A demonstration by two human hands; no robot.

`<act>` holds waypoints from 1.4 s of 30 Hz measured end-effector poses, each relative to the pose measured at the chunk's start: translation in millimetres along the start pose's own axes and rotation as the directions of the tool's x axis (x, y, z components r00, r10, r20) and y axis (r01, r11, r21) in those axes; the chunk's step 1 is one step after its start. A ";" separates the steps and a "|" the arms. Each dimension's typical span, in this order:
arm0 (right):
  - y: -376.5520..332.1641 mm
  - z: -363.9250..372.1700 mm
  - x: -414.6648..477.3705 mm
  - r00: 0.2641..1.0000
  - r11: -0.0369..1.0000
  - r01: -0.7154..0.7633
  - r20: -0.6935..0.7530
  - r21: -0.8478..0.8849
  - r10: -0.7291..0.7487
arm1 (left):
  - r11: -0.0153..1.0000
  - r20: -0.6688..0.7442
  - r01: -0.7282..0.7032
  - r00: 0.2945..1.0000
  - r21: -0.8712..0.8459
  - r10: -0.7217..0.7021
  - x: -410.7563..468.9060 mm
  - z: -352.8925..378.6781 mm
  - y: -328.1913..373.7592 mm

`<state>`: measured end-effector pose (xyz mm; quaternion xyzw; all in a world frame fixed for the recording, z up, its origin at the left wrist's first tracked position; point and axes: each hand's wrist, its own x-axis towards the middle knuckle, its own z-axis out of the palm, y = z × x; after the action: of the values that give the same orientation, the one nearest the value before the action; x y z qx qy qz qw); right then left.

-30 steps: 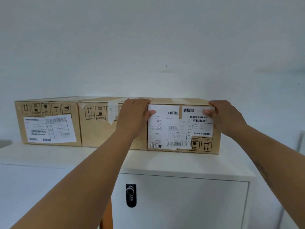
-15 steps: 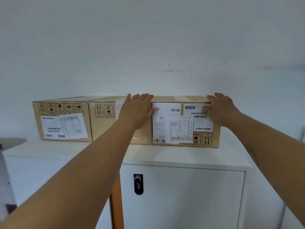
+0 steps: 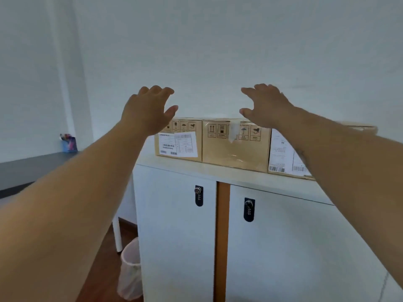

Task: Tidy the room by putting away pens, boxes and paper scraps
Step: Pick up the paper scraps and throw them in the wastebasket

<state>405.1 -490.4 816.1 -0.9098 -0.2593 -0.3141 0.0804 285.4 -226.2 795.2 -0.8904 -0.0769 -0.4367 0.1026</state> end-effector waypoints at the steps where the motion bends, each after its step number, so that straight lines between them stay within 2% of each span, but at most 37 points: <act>1: -17.7 0.7 3.9 0.999 0.999 0.036 0.002 0.018 -0.036 | 0.999 0.004 0.033 0.999 0.020 -0.033 -8.9 -7.5 -14.9; 6: -105.8 22.5 16.7 0.977 0.973 0.198 0.053 0.120 -0.205 | 0.975 0.045 0.181 0.981 0.132 -0.188 -63.0 -29.6 -85.5; 10: -164.3 59.7 22.9 0.947 0.945 0.275 0.119 0.180 -0.298 | 0.950 0.106 0.239 0.959 0.200 -0.263 -111.0 -31.8 -124.1; 16: -271.5 133.4 18.8 0.852 0.852 0.436 0.172 0.291 -0.495 | 0.869 0.218 0.389 0.860 0.305 -0.461 -201.3 -18.2 -192.3; 21: -357.2 197.5 -17.5 0.737 0.740 0.513 0.220 0.435 -0.639 | 0.753 0.309 0.550 0.691 0.361 -0.653 -294.7 -0.9 -226.5; 24: -406.7 238.4 -53.4 0.669 0.678 0.526 0.241 0.514 -0.703 | 0.696 0.338 0.568 0.613 0.439 -0.714 -354.5 4.5 -239.9; 27: -456.0 282.0 -95.3 0.582 0.619 0.508 0.291 0.599 -0.759 | 0.623 0.376 0.602 0.497 0.499 -0.782 -413.8 11.2 -253.4; 29: -468.6 299.6 -114.6 0.556 0.604 0.495 0.306 0.624 -0.773 | 0.598 0.387 0.624 0.456 0.502 -0.801 -439.7 15.8 -254.6; 30: -485.4 318.3 -132.9 0.524 0.591 0.482 0.328 0.646 -0.786 | 0.560 0.397 0.645 0.398 0.521 -0.827 -463.6 21.1 -257.5; 31: -492.7 329.7 -143.8 0.515 0.587 0.477 0.334 0.654 -0.790 | 0.542 0.400 0.658 0.371 0.524 -0.838 -478.5 27.6 -258.0; 35: -525.4 389.8 -215.2 0.393 0.581 0.425 0.437 0.694 -0.809 | 0.458 0.458 0.704 0.209 0.542 -0.864 -565.8 66.9 -244.8; 37: -532.1 414.5 -242.3 0.354 0.587 0.391 0.473 0.709 -0.807 | 0.440 0.485 0.715 0.159 0.544 -0.860 -599.5 84.0 -235.3; 42: -541.2 488.6 -317.3 0.229 0.642 0.328 0.601 0.693 -0.766 | 0.352 0.564 0.761 -0.023 0.545 -0.825 -688.6 131.2 -217.4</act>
<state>169.2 -11.5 226.7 -0.7318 -0.6343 0.2488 0.0135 -81.6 -15.9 195.5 -0.7638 -0.6202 0.0266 -0.1767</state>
